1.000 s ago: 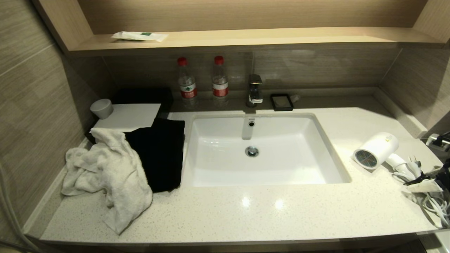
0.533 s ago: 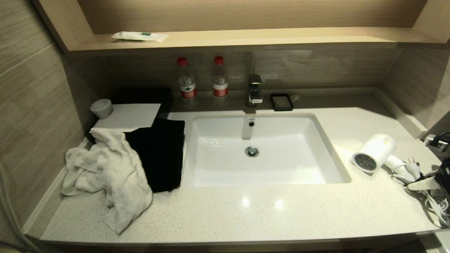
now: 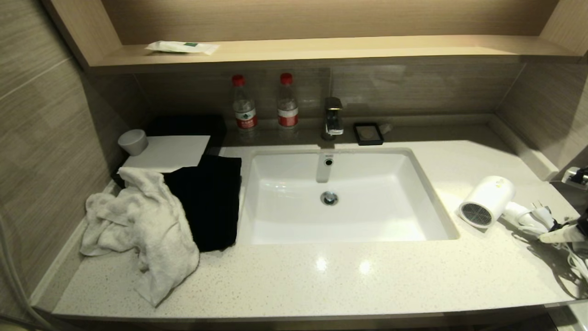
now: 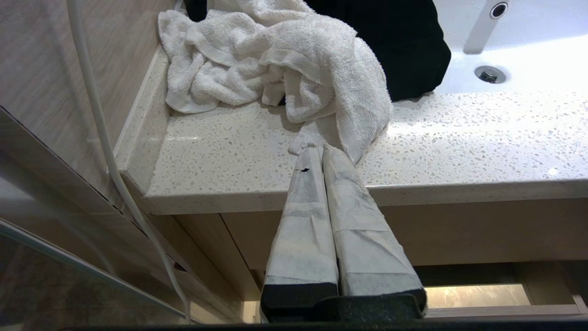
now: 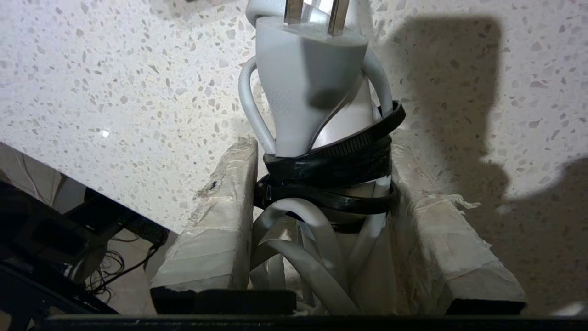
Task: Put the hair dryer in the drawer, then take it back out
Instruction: Pick up the hairdryer
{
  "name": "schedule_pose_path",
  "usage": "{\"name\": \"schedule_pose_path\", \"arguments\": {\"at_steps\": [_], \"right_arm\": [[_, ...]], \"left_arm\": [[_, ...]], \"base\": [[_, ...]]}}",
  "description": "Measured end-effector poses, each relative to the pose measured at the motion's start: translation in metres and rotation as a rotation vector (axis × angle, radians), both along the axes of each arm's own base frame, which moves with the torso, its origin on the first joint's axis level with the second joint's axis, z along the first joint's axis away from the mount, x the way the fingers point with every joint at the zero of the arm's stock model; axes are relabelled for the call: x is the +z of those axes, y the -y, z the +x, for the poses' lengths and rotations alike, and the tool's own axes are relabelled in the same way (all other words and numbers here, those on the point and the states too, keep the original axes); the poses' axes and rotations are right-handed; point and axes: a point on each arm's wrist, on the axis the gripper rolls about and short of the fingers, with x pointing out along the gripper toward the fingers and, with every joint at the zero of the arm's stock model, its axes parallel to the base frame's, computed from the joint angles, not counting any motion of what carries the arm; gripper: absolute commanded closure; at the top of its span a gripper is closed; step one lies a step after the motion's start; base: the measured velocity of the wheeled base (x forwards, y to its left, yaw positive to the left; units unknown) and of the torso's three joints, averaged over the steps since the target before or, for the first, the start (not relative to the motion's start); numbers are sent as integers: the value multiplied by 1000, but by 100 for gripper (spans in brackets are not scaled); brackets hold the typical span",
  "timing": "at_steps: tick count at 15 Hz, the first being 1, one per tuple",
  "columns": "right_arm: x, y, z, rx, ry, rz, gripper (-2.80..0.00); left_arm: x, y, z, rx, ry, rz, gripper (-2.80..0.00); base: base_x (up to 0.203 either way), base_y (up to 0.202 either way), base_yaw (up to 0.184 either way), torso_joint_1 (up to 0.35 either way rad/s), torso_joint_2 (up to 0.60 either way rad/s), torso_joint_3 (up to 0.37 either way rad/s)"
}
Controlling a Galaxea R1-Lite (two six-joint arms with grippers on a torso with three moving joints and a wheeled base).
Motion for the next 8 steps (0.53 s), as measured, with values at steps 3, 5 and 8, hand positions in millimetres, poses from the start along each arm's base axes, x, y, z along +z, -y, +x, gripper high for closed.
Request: {"name": "schedule_pose_path", "arguments": {"at_steps": [3, 5, 8], "right_arm": [[13, -7, -9, -37, -9, 13, 0], [23, -10, -12, -42, 16, -3, 0], [35, -14, -19, -43, 48, -28, 0]], "left_arm": [[0, 0, 0, 0, 0, 0, 0], [0, 0, 0, 0, 0, 0, 0], [0, 0, 0, 0, 0, 1, 0]], "base": [[0, 0, 0, 0, 0, 0], [0, 0, 0, 0, 0, 0], [0, 0, 0, 0, 0, 0]]}}
